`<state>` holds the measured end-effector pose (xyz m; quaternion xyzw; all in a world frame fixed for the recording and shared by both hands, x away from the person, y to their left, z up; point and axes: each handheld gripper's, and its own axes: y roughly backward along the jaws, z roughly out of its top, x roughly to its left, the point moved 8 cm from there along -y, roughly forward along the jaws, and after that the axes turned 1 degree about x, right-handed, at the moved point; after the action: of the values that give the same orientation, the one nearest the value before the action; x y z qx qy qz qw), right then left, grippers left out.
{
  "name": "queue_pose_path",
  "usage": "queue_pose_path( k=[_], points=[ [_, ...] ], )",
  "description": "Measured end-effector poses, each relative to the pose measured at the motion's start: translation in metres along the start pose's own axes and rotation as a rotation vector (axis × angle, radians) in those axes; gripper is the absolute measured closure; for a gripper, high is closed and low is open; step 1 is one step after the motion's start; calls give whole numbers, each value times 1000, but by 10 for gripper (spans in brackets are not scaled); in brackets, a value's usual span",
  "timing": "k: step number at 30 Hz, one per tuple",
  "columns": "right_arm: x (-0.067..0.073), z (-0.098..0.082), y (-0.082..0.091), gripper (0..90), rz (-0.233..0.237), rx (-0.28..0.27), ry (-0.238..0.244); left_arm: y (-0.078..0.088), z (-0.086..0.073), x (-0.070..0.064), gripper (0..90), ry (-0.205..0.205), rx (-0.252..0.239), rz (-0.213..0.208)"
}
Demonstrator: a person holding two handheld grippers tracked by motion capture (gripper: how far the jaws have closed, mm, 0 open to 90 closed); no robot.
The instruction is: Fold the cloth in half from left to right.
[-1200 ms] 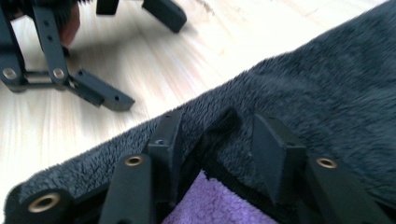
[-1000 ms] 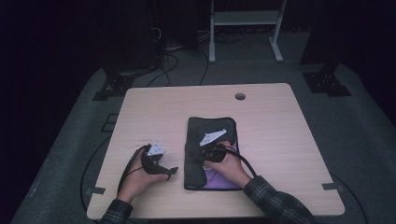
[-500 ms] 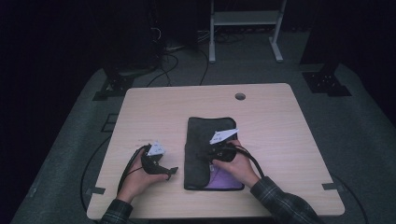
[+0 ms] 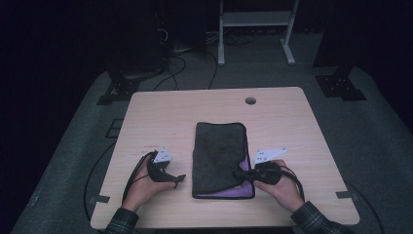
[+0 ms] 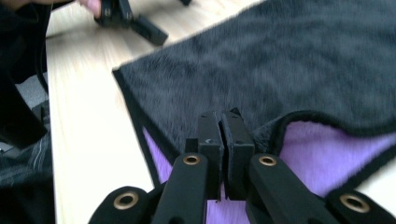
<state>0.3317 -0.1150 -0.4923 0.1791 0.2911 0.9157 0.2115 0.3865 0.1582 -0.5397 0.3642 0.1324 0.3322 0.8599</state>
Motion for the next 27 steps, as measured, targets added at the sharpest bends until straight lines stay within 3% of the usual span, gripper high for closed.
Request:
queue_pose_path(
  k=[7,11,13,17,20,23,27],
  points=[
    [5,-26,12,872,-24,39,-3,0,0,0,0,2,-3,2],
    [4,-45,9,834,-40,106,-16,0,0,0,0,2,-3,2],
    [4,-48,8,812,-33,110,-25,0,0,0,0,2,-4,2],
    [7,-44,13,643,-15,76,-10,0,0,0,0,1,-4,2],
    [6,-38,18,603,-18,42,-9,0,0,0,0,2,-3,2],
    [-5,-24,28,537,-35,-29,-4,0,0,0,2,5,-5,5],
    [-18,-16,29,497,-70,-53,-8,3,2,1,76,0,-14,1]
  ],
)
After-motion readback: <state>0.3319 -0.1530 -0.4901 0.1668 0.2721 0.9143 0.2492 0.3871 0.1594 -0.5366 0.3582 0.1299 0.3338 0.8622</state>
